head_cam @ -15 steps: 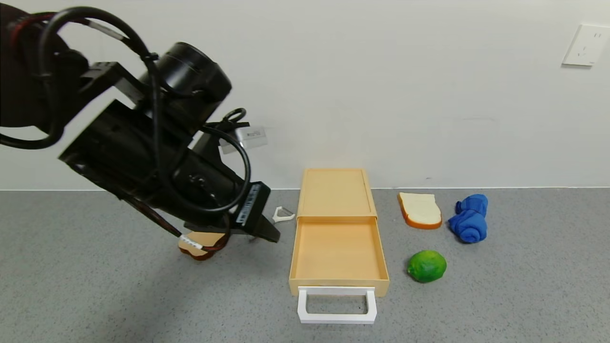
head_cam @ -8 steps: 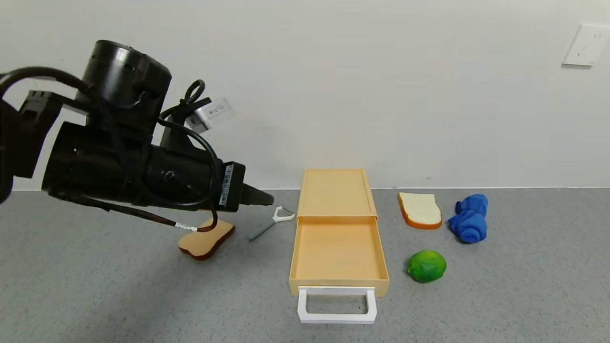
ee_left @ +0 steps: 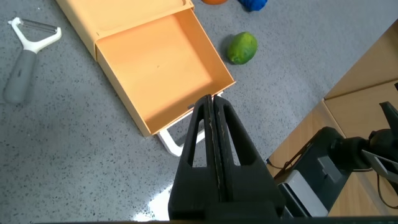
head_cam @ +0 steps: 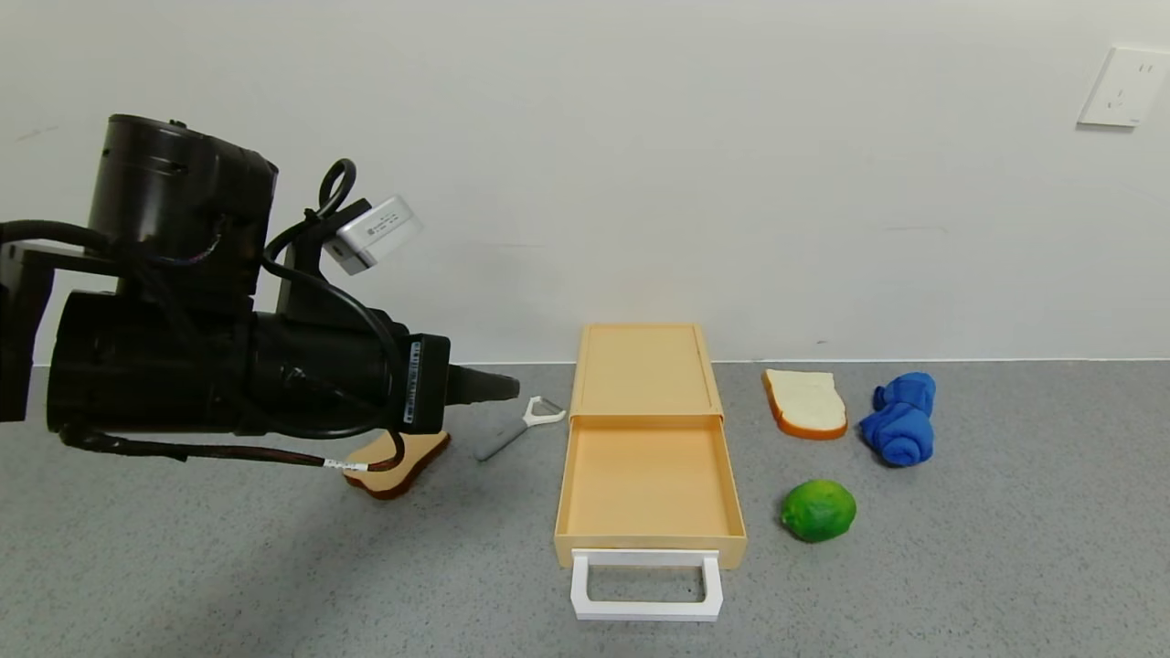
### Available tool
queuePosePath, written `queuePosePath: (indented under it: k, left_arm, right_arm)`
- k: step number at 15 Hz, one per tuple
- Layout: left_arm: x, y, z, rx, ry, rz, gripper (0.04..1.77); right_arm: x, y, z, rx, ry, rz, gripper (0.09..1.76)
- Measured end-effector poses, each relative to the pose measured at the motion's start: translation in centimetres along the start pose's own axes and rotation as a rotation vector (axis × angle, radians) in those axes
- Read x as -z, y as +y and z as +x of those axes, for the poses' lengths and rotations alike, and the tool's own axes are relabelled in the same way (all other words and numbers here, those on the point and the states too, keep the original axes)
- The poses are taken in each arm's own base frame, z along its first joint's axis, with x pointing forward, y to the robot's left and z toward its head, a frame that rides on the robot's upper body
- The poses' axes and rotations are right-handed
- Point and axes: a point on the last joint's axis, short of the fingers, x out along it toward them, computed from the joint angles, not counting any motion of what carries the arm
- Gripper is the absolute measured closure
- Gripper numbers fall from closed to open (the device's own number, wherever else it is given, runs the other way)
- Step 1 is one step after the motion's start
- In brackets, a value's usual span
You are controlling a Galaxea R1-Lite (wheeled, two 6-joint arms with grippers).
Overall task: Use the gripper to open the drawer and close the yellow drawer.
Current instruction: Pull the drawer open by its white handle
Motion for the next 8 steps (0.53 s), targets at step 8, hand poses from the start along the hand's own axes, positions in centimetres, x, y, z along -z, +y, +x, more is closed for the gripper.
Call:
queuePosePath:
  k: [8]
  left_arm:
    - [-0.02,-0.17,0.21,-0.006,0.003,-0.001,1.70]
  right_arm:
    - [0.00,0.00,0.00,0.000,0.000,0.000,0.14]
